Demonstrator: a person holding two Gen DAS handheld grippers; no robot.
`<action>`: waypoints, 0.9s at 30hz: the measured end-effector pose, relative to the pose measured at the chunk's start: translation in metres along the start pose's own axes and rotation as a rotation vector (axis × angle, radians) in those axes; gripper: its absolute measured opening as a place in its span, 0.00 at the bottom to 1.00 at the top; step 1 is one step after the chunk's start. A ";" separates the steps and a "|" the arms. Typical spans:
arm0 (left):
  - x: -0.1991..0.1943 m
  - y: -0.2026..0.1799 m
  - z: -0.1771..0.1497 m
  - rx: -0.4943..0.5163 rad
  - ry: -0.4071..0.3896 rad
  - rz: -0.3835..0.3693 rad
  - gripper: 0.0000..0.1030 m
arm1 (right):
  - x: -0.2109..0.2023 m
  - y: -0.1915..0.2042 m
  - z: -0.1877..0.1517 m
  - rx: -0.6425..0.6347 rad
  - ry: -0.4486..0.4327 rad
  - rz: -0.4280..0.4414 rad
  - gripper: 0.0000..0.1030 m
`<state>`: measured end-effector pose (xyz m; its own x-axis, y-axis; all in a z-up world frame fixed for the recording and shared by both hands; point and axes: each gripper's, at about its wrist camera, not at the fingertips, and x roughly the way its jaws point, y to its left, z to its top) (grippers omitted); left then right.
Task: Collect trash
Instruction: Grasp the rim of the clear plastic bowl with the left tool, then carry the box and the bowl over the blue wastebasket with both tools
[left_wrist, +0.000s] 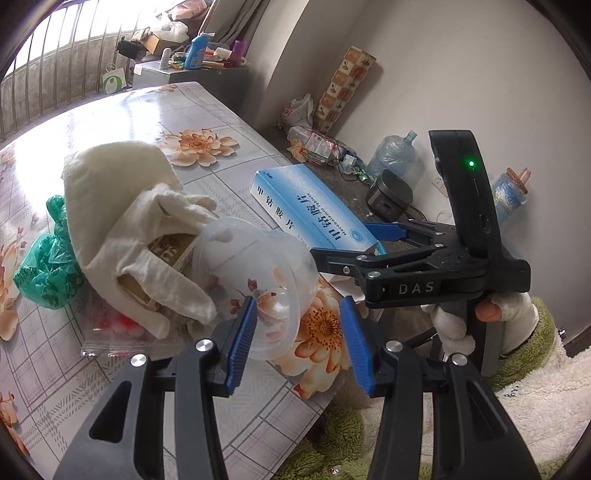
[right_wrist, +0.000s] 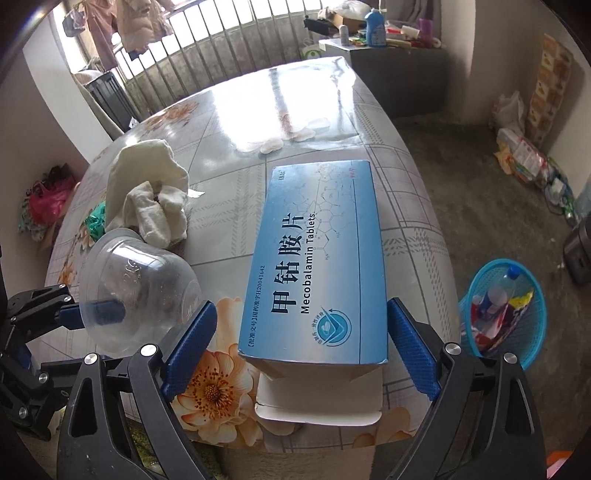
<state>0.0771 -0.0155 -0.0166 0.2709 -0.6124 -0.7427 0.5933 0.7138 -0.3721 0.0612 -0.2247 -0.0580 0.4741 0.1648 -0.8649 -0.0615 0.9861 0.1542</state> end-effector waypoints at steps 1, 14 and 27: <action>0.003 0.000 0.001 -0.001 0.006 0.004 0.39 | 0.003 0.000 0.001 0.000 0.007 -0.005 0.85; 0.022 0.002 0.004 -0.016 0.053 0.029 0.13 | 0.009 -0.009 -0.005 0.016 0.005 -0.037 0.73; 0.001 -0.017 0.007 0.051 0.005 0.028 0.05 | -0.018 -0.035 -0.007 0.202 -0.059 0.107 0.64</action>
<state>0.0732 -0.0306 -0.0071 0.2848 -0.5905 -0.7551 0.6237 0.7123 -0.3219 0.0490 -0.2622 -0.0510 0.5251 0.2613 -0.8099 0.0598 0.9380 0.3414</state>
